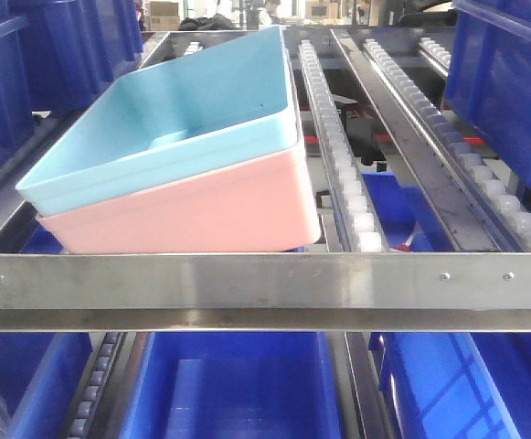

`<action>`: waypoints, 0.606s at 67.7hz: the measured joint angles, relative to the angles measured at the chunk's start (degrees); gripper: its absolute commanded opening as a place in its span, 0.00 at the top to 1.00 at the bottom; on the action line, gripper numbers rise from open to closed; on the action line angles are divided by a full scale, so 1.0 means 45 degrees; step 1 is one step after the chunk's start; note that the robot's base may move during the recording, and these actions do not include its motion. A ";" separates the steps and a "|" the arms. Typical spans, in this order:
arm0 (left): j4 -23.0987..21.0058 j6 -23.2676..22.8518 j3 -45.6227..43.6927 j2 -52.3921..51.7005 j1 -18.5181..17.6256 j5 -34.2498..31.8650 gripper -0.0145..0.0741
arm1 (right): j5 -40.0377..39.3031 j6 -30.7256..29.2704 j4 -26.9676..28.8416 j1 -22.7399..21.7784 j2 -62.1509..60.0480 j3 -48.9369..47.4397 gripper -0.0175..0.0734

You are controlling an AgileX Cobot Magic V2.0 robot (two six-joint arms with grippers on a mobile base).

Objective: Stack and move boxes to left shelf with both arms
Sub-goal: 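Raise both grippers away from the bin rims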

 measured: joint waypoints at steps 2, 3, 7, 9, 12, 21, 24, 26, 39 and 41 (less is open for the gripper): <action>0.0094 0.0000 0.0300 -0.0148 0.0000 -0.0321 0.85 | -0.0295 0.0000 0.0000 0.0000 -0.0388 0.0587 0.77; 0.0125 0.0000 0.0471 -0.0232 0.0000 -0.0485 0.85 | -0.0462 0.0000 0.0000 0.0000 -0.0612 0.0933 0.77; 0.0193 -0.0027 0.0970 -0.0429 -0.0023 -0.0733 0.85 | -0.0971 0.0000 0.0000 0.0000 -0.1367 0.2023 0.77; 0.0216 -0.0082 0.1184 -0.0533 -0.0048 -0.0794 0.85 | -0.1208 0.0000 0.0000 0.0000 -0.1801 0.2531 0.77; 0.0226 -0.0176 0.1486 -0.0620 -0.0048 -0.0931 0.85 | -0.1443 0.0000 0.0000 0.0000 -0.2301 0.3221 0.77; 0.0275 -0.0268 0.2173 -0.0692 -0.0048 -0.1668 0.85 | -0.2213 0.0000 0.0000 0.0000 -0.3871 0.5364 0.77; 0.0330 -0.0268 0.2322 -0.0692 -0.0048 -0.1952 0.85 | -0.2557 0.0000 0.0000 0.0000 -0.4402 0.5957 0.77; 0.0409 -0.0277 0.2434 -0.0692 -0.0048 -0.2083 0.85 | -0.2835 0.0000 -0.0021 0.0000 -0.4771 0.6434 0.77; 0.1085 -0.0298 0.2607 -0.0692 -0.0048 -0.2325 0.85 | -0.4142 0.0000 -0.0051 0.0000 -0.6028 0.8044 0.77; 0.1270 -0.0298 0.2607 -0.0692 -0.0048 -0.2347 0.85 | -0.4226 0.0000 -0.0051 0.0000 -0.6098 0.8111 0.77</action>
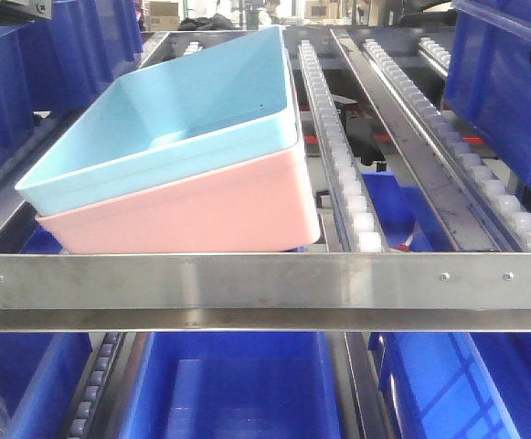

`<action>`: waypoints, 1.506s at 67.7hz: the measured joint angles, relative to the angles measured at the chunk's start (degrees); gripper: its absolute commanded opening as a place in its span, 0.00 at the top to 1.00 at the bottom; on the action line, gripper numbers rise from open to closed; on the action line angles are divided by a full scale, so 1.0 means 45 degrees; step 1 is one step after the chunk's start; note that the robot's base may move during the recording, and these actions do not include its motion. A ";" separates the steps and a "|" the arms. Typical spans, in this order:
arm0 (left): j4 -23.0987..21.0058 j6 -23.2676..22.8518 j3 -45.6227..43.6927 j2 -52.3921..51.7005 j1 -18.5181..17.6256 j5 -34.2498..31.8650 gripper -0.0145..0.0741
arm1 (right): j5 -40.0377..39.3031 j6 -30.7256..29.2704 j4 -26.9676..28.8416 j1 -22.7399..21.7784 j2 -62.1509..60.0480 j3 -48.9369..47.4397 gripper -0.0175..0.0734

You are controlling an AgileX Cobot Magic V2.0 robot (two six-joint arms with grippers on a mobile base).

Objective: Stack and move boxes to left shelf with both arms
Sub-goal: 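Raise both grippers away from the bin rims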

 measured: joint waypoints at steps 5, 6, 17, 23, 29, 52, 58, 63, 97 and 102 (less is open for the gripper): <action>0.0535 0.0000 0.0000 0.0000 0.0000 -0.0030 0.85 | -0.0215 0.0000 -0.0028 0.0000 -0.0042 0.0037 0.77; 0.0651 0.0000 0.0000 0.0000 0.0000 -0.0030 0.85 | -0.0215 0.0000 -0.0028 0.0000 -0.0042 0.0060 0.77; 0.1588 0.0000 0.0000 0.0000 0.0000 -0.0128 0.85 | -0.0263 -0.0006 -0.0028 0.0000 -0.0042 0.0086 0.77; 0.1843 0.0000 0.0000 0.0000 0.0000 -0.0155 0.85 | -0.0263 -0.0006 -0.0028 0.0000 -0.0042 0.0086 0.77; 0.1952 0.0000 0.0000 0.0000 0.0000 -0.0176 0.85 | -0.0263 -0.0006 -0.0028 0.0000 -0.0042 0.0086 0.77; 0.2350 -0.0633 0.0000 0.0000 0.0000 -0.0474 0.85 | -0.0263 -0.0006 -0.0033 0.0000 -0.0042 0.0086 0.77; 0.3357 -0.2432 -0.0055 -0.0079 0.0000 -0.0595 0.85 | -0.0271 -0.0006 -0.0033 0.0000 -0.0042 0.0086 0.77; 0.4138 -0.4256 -0.0238 -0.0145 0.0000 -0.0650 0.85 | -0.0271 -0.0006 -0.0033 0.0000 -0.0042 0.0086 0.77; 0.4849 -0.8047 -0.0381 -0.0325 0.0000 0.0538 0.85 | -0.0271 -0.0028 -0.0033 0.0000 -0.0042 0.0086 0.77; 0.4939 -0.8253 -0.0381 -0.0325 0.0000 0.0597 0.85 | -0.0271 -0.0028 -0.0033 0.0000 -0.0042 0.0086 0.77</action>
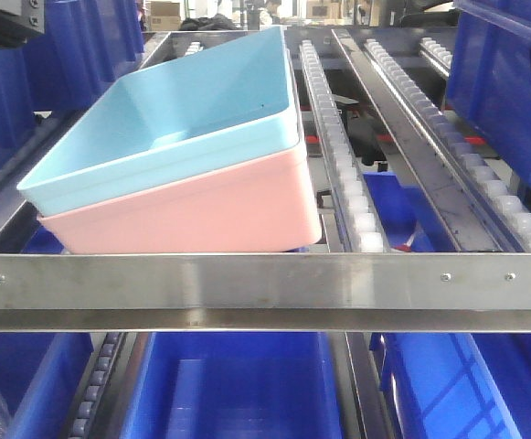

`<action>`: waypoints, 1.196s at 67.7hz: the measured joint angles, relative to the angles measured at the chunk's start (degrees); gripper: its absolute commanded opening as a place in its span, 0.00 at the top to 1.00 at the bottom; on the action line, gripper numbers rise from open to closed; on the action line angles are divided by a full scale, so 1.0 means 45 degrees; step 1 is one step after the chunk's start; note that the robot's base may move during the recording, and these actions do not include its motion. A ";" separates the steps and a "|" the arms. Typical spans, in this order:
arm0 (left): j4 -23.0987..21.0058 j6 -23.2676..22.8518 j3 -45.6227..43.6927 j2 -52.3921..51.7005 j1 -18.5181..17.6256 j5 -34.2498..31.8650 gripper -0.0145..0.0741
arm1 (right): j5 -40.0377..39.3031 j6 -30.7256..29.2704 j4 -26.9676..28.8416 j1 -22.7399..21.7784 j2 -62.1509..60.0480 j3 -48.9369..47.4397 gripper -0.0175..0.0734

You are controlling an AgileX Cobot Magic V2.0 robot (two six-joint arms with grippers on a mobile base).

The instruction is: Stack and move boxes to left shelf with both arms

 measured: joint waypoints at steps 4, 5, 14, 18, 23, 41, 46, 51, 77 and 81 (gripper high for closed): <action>0.0020 -0.0006 0.0000 0.0000 0.0000 0.0030 0.85 | 0.0000 0.0000 0.0000 0.0000 0.0000 0.0000 0.77; 0.0020 0.0078 0.0000 0.0000 0.0000 0.0030 0.85 | 0.0000 0.0000 0.0000 0.0000 0.0000 0.0000 0.77; -0.1519 0.2350 0.0000 0.0050 0.0000 0.0225 0.85 | 0.0000 0.0000 0.0000 0.0000 0.0000 0.0000 0.77; -0.3472 0.4576 0.0000 0.0143 -0.0155 0.0438 0.85 | 0.0000 0.0000 0.0000 0.0000 0.0000 0.0000 0.77; -0.6252 0.7338 0.0000 0.0257 -0.0615 0.1115 0.85 | 0.0000 0.0000 0.0000 0.0000 0.0000 0.0000 0.77; -1.3912 1.4796 0.0000 0.0319 -0.2611 0.4204 0.85 | -0.0020 0.0000 0.0000 0.0000 0.0000 0.0000 0.77; -1.4692 1.5793 0.0000 0.0286 -0.2662 0.4570 0.85 | -0.0020 0.0000 0.0000 0.0000 0.0000 0.0000 0.77; -1.5165 1.6287 0.0000 -0.0066 -0.2662 0.5080 0.85 | -0.0020 0.0000 0.0000 0.0000 0.0000 0.0000 0.77; -1.5554 1.6573 0.2567 -0.4212 -0.0941 0.5468 0.85 | -0.0020 0.0000 0.0000 0.0000 0.0000 0.0000 0.77; -1.5563 1.6573 0.3410 -0.5043 -0.0378 0.5080 0.85 | -0.0020 0.0000 0.0000 0.0000 0.0000 0.0000 0.77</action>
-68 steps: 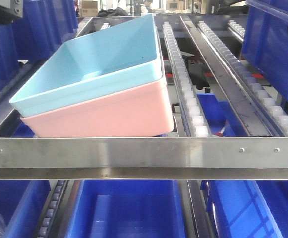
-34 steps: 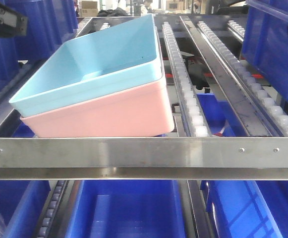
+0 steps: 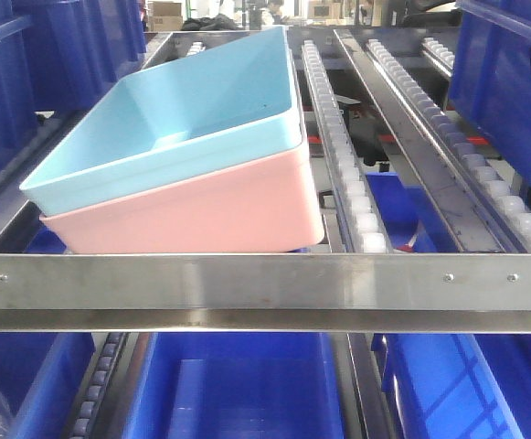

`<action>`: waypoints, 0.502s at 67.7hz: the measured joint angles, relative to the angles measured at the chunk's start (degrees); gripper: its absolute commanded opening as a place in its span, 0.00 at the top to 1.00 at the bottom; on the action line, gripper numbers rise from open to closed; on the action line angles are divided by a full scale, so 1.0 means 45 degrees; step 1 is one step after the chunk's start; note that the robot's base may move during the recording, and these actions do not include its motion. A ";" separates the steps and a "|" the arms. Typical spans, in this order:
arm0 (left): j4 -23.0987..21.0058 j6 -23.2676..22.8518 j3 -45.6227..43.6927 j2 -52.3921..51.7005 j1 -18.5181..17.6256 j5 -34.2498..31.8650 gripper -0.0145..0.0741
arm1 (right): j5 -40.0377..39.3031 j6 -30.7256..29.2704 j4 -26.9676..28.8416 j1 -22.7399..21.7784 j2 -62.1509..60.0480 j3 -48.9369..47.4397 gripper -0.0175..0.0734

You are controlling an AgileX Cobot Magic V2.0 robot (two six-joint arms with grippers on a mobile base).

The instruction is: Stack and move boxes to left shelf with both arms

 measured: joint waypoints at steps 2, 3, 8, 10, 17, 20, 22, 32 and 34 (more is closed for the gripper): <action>0.0000 0.0000 0.0409 -0.0452 0.0322 -0.0196 0.85 | 0.0000 0.0000 0.0000 0.0000 0.0000 0.0000 0.77; 0.0000 0.0000 0.0569 -0.0631 0.0529 -0.0289 0.85 | -0.0022 0.0000 0.0000 0.0000 0.0000 0.0000 0.77; 0.0024 0.0000 0.1469 -0.1614 0.1437 -0.0766 0.85 | -0.0008 0.0000 0.0000 0.0000 0.0000 0.0000 0.77; 0.0046 0.0000 0.1833 -0.1983 0.1851 -0.1020 0.85 | -0.0008 0.0000 0.0000 0.0000 0.0000 0.0000 0.77; 0.0071 0.0000 0.2980 -0.3078 0.3243 -0.1962 0.85 | -0.0008 0.0000 0.0000 0.0000 0.0000 0.0000 0.77; 0.0071 0.0000 0.3432 -0.3478 0.3848 -0.2304 0.85 | -0.0008 0.0000 0.0000 0.0000 0.0000 0.0000 0.77; 0.0071 0.0000 0.3660 -0.3696 0.4212 -0.2544 0.85 | -0.0008 0.0000 0.0000 0.0000 0.0000 0.0000 0.77; -0.0032 0.0000 0.3888 -0.4677 0.5520 -0.3302 0.85 | -0.0028 0.0000 0.0000 0.0000 0.0000 0.0000 0.77; -0.0228 0.0018 0.3888 -0.4852 0.5587 -0.3279 0.85 | -0.0028 0.0000 0.0000 0.0000 0.0000 0.0000 0.77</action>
